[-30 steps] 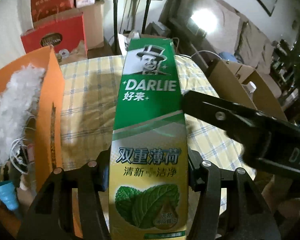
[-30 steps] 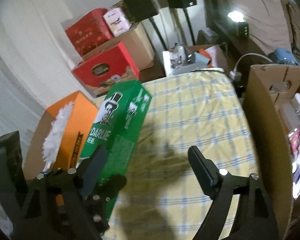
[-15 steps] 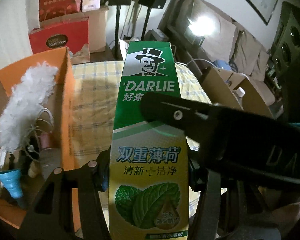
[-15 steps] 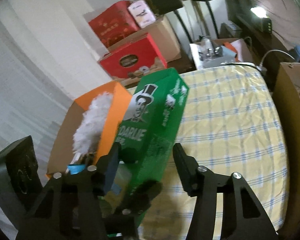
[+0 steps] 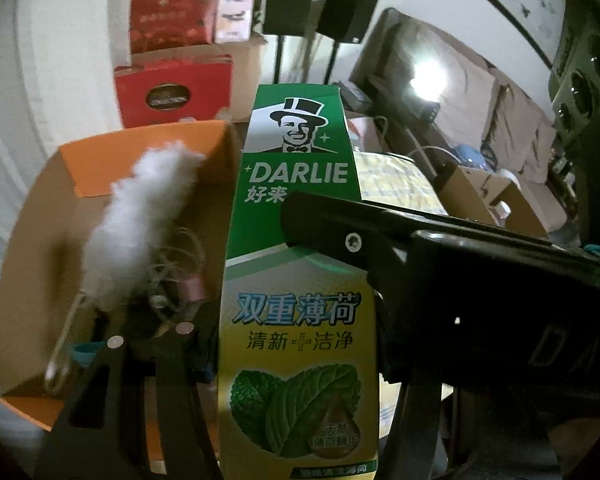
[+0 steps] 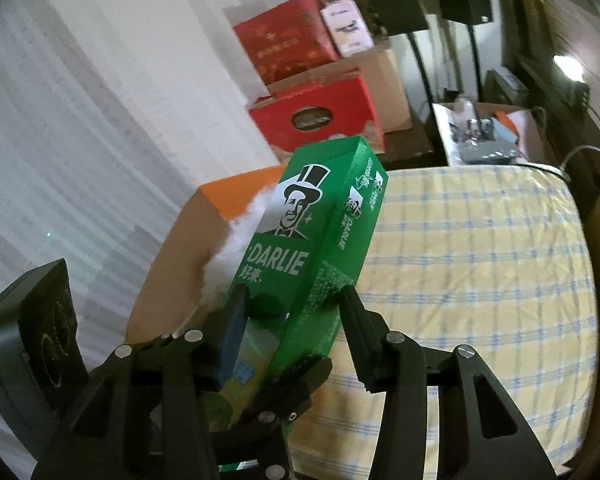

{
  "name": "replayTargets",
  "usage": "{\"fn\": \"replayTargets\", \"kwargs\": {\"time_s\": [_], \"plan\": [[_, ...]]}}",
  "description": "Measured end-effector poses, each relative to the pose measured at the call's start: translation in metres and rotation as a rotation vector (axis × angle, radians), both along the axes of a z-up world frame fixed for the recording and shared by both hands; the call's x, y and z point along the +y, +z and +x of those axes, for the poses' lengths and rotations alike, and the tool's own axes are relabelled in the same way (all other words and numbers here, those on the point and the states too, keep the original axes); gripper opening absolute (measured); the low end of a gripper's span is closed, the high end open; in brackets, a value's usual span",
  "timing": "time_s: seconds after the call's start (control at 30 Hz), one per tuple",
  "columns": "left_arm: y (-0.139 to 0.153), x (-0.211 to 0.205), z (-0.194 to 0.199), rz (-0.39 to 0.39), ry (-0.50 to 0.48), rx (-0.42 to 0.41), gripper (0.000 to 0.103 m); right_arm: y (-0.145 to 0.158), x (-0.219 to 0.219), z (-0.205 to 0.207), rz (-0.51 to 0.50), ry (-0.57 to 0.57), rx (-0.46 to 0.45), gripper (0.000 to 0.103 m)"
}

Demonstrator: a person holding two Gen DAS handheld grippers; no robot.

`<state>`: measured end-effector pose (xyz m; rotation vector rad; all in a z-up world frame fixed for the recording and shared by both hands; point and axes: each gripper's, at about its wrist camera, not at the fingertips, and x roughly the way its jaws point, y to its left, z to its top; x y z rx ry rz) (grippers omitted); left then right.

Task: Organize objects
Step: 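Lift the toothpaste box upright with the left gripper over the orange box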

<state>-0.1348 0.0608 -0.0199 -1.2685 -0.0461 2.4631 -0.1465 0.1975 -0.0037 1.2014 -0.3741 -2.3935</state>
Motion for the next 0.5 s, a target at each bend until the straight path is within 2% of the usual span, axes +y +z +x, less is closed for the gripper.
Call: {"fn": "replayTargets", "kwargs": {"time_s": [0.23, 0.5], "plan": [[0.010, -0.044, -0.005, -0.021, 0.058, 0.013, 0.053, 0.010, -0.050, -0.007, -0.007, 0.062, 0.014, 0.047], [0.006, -0.098, -0.018, -0.047, 0.133, -0.001, 0.053, 0.000, -0.099, -0.023, -0.040, 0.136, -0.028, 0.047]]}}
